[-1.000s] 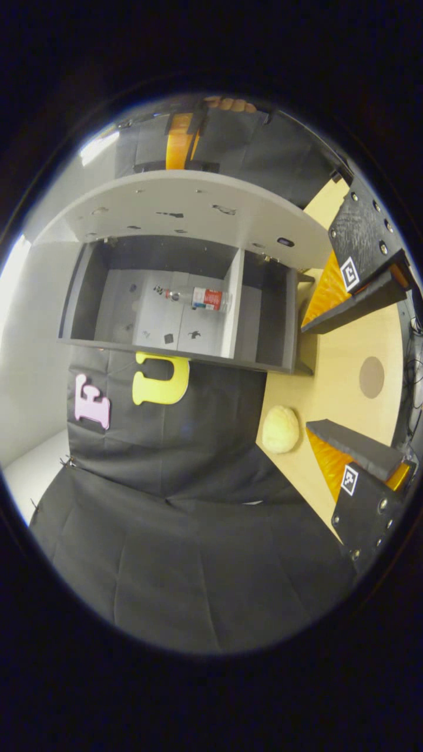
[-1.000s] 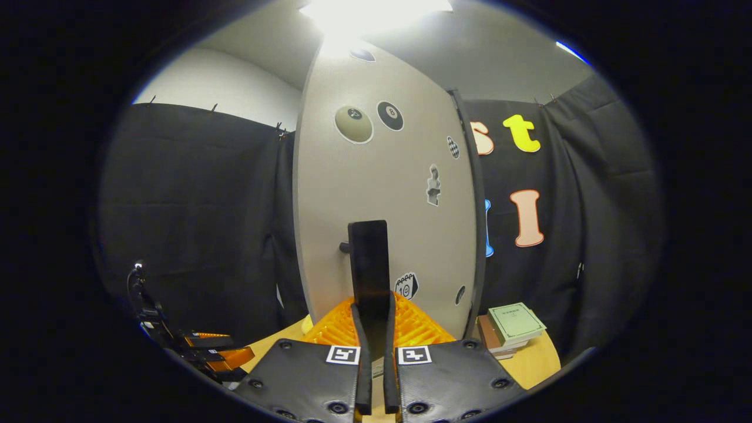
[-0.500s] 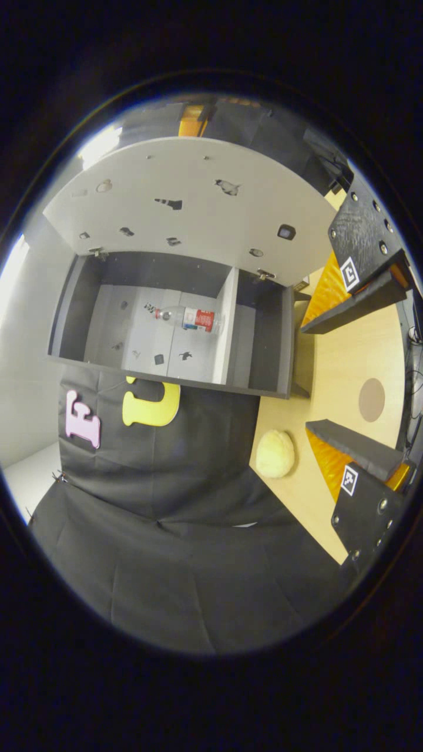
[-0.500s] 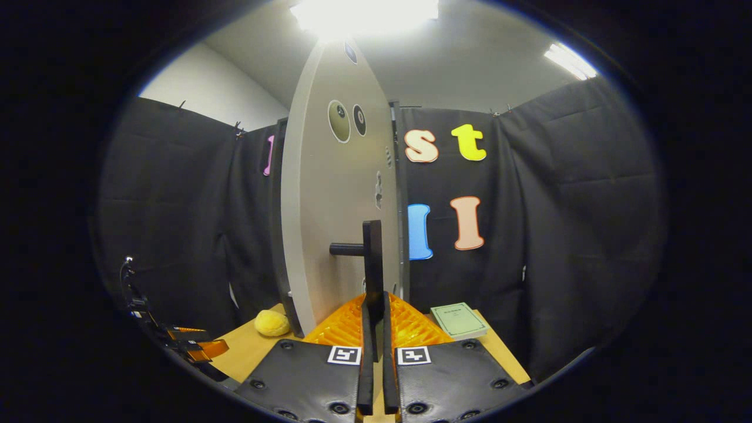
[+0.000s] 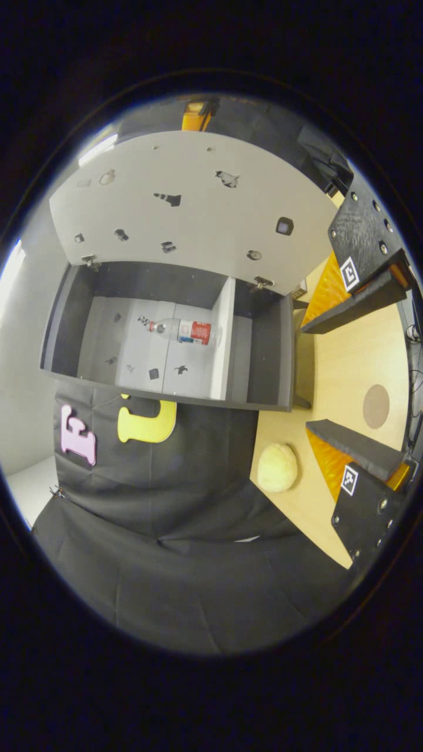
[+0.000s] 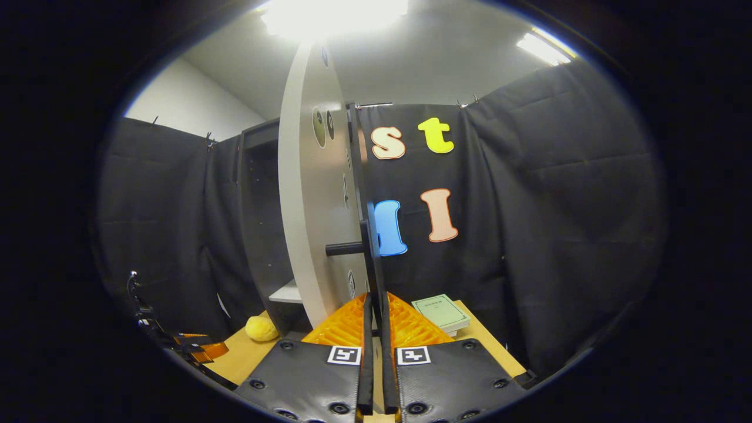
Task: Open the cabinet door with the right hand, grasp the bottle in the cabinet with the left hand and place it on the coaster, then close the cabinet door with the right hand.
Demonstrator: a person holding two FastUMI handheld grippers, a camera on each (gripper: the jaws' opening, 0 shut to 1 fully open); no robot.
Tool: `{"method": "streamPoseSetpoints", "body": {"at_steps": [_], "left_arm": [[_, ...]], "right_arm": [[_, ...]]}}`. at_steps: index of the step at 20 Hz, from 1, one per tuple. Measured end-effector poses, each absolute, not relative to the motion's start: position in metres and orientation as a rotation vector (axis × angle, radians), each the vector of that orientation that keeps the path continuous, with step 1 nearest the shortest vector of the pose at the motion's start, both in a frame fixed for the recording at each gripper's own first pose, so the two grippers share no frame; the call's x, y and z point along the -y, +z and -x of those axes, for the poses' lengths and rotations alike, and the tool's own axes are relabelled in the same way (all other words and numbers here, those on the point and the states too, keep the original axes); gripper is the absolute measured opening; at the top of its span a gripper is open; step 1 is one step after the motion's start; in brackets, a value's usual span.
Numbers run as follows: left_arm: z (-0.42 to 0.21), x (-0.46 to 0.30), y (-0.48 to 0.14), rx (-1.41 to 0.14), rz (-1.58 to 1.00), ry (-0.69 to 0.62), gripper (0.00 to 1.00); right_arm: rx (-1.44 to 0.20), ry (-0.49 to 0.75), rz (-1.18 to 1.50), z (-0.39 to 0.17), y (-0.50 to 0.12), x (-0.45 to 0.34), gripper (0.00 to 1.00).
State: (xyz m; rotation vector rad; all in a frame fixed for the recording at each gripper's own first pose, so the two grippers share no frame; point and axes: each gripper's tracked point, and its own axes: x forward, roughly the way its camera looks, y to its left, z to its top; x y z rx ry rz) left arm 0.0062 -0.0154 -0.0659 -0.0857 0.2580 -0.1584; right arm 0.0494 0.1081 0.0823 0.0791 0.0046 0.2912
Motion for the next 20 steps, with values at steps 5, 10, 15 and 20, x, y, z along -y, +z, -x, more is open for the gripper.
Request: {"method": "streamPoseSetpoints", "body": {"at_steps": [5,10,15,20], "left_arm": [[-0.038,0.014,-0.038,-0.198,0.095,-0.183,0.91],[-0.096,0.031,-0.002,-0.132,0.086,-0.207,0.92],[-0.155,0.056,0.033,-0.063,0.037,-0.218,0.90],[-0.216,0.095,0.059,-0.047,0.090,-0.283,0.88]], "right_arm": [[0.018,0.177,-0.069,-0.020,0.098,-0.061,0.13],[-0.002,-0.017,-0.090,-0.010,0.086,0.006,0.66],[-0.029,-0.056,-0.130,-0.060,0.075,0.019,0.97],[-0.051,-0.051,-0.154,-0.105,0.066,0.024,0.98]]}}
